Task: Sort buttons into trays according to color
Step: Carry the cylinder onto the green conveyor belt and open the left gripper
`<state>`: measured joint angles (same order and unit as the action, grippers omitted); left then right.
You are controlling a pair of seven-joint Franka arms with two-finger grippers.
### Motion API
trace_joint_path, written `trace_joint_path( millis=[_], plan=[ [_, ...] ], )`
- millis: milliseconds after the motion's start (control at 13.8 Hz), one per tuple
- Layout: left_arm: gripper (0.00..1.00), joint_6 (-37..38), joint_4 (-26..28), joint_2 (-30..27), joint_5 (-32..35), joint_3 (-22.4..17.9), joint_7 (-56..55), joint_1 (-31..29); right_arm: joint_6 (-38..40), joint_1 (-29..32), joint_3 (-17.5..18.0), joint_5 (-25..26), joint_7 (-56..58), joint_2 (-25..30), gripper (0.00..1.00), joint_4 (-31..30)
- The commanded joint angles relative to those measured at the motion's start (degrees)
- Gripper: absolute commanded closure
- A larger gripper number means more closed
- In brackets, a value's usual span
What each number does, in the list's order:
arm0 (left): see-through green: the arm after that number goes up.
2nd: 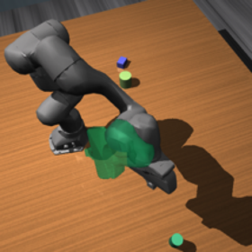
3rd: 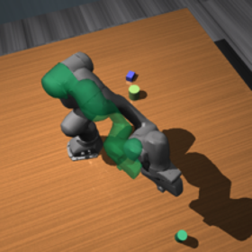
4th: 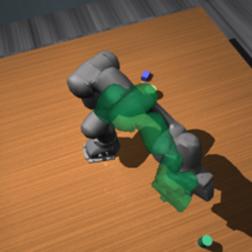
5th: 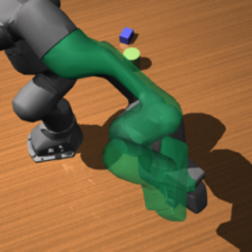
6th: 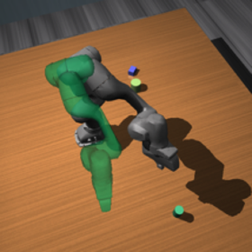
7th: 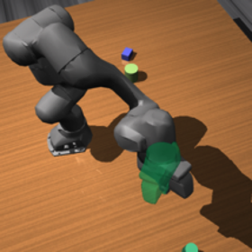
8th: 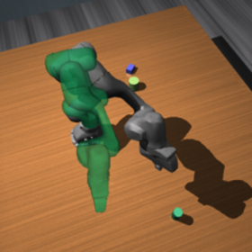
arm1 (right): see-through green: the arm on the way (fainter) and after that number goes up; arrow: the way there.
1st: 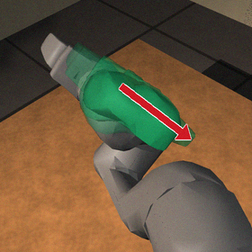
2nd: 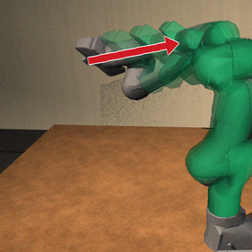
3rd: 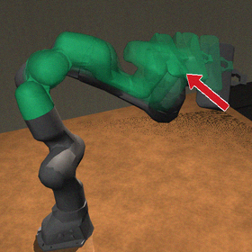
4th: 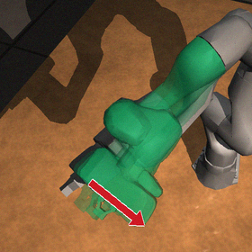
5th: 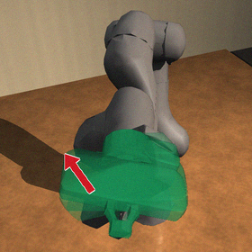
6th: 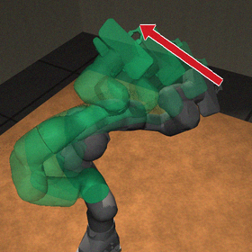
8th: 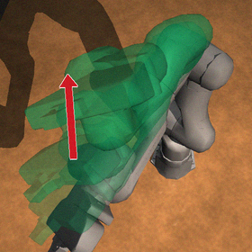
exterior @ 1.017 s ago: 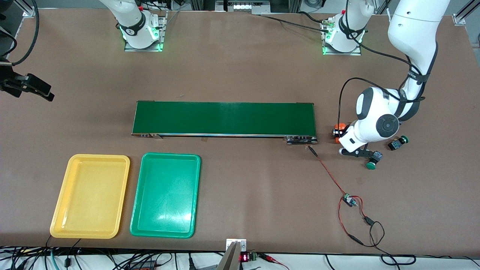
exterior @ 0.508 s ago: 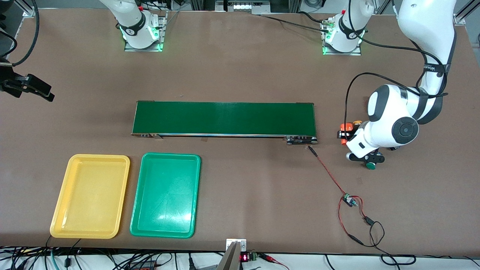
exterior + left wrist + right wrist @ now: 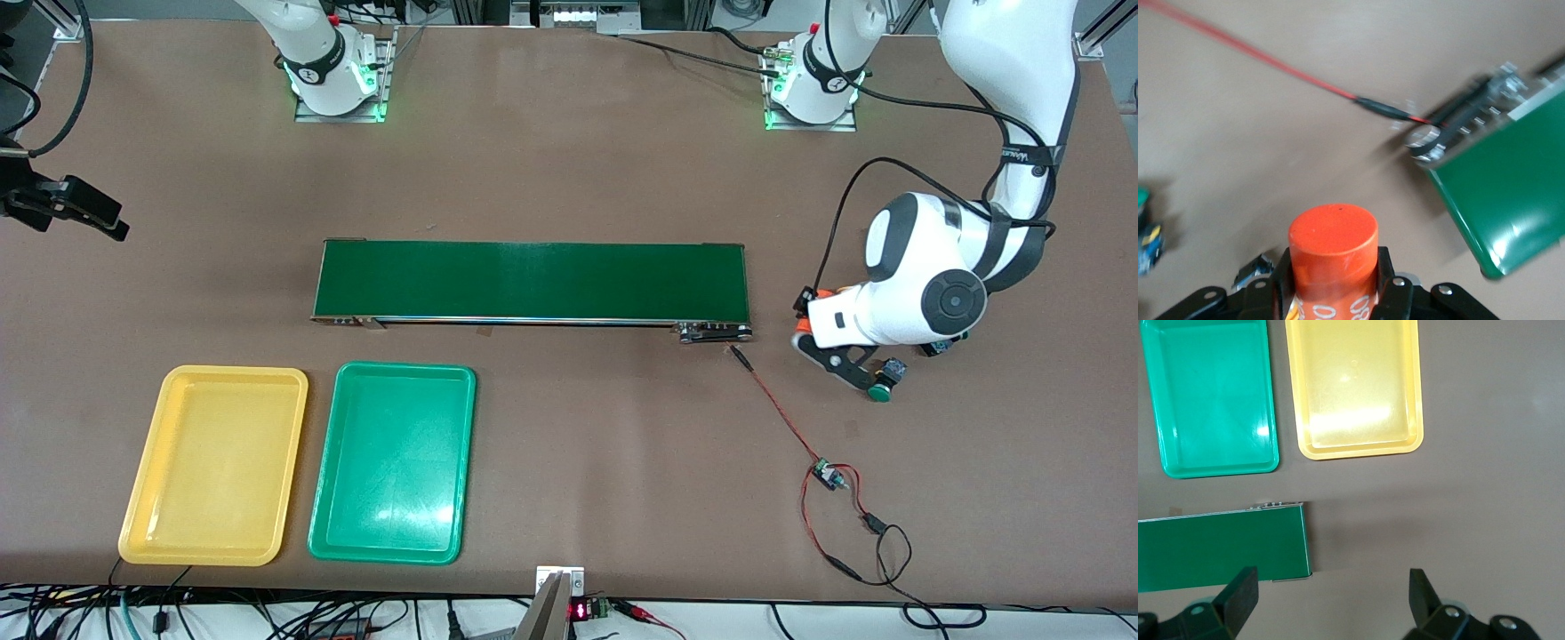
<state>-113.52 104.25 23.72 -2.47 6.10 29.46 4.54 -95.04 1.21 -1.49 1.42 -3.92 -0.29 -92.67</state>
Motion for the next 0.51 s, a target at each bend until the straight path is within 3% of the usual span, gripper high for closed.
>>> trace_joint_path(
  millis=[0, 218, 436],
  plan=[
    [1.00, 1.3, 3.2, -3.2, 0.1, 3.0, 10.0, -0.5, 0.3, 0.1, -0.1, -0.9, 0.3, 0.1, 0.00, 0.2],
    [1.00, 2.6, 4.3, -3.8, 0.5, 7.5, 17.3, -0.1, 0.2, 0.1, -0.1, -0.9, 0.3, 0.1, 0.00, 0.2],
    [1.00, 1.7, 5.2, -3.2, 0.6, 8.6, 31.1, -0.5, 0.2, 0.1, -0.1, -0.9, 0.3, 0.1, 0.00, 0.2]
  ],
)
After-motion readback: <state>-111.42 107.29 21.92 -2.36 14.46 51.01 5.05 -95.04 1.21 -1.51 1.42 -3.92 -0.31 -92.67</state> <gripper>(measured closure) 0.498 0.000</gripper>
